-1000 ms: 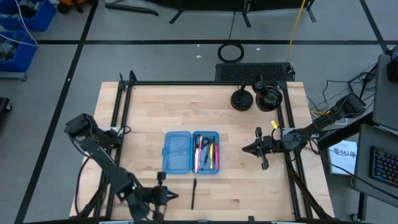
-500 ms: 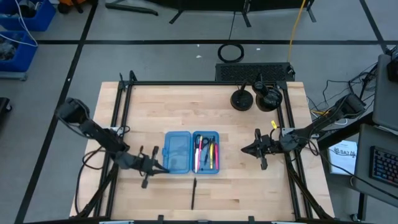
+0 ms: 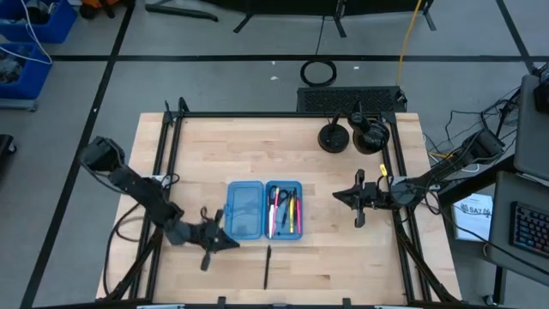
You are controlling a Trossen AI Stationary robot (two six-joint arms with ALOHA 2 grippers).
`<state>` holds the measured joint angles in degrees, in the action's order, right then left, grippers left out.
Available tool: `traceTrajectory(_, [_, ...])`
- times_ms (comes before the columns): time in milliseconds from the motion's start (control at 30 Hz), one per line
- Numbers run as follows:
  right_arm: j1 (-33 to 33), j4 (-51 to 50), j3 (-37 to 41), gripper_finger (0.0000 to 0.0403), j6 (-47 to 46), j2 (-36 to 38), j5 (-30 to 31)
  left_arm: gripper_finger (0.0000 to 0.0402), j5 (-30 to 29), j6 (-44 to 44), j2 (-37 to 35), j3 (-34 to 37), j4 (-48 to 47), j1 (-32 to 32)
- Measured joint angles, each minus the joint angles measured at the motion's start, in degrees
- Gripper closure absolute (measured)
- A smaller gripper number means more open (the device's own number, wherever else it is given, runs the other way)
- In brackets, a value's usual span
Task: Pick & place school supplies into a supply box
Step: Put the black pen into the blue supply box
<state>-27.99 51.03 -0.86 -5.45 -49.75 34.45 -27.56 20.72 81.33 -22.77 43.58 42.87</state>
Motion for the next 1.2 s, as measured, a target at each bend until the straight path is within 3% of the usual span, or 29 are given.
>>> traceTrajectory(200, [1.0,1.1,0.0,0.0399,-0.2,0.0,0.0,0.0398,-7.5,3.7,12.3,-11.4,-2.6,5.5])
traceTrajectory(433, [1.0,1.0,0.0,0.0399,3.8,0.0,-0.1,0.0381,-16.9,23.4,24.5,-22.8,-6.0,7.0])
traceTrajectory(500, [1.0,0.8,0.0,0.0399,5.3,0.0,-0.1,0.0389,-19.5,31.0,26.7,-28.5,-14.7,6.6])
traceTrajectory(600, [1.0,-0.8,0.0,0.0399,6.5,0.0,-0.1,0.0398,-19.0,42.8,29.4,-40.9,-36.1,5.0])
traceTrajectory(767, [1.0,-5.8,0.0,0.0399,5.7,0.0,-0.2,0.0399,-10.3,62.1,35.4,-66.4,-74.3,1.4])
traceTrajectory(900, [0.9,-7.6,0.0,0.0399,4.7,0.0,-0.2,0.0397,-3.0,74.6,40.2,-81.6,-93.6,-1.3])
traceTrajectory(1033, [0.9,-7.6,0.0,0.0399,4.8,0.0,-0.2,0.0397,4.6,79.8,44.1,-88.6,-98.8,-3.9])
traceTrajectory(1200, [0.9,-6.2,0.0,0.0399,8.7,0.1,-0.1,0.0396,16.3,80.5,47.6,-89.2,-99.4,-7.0])
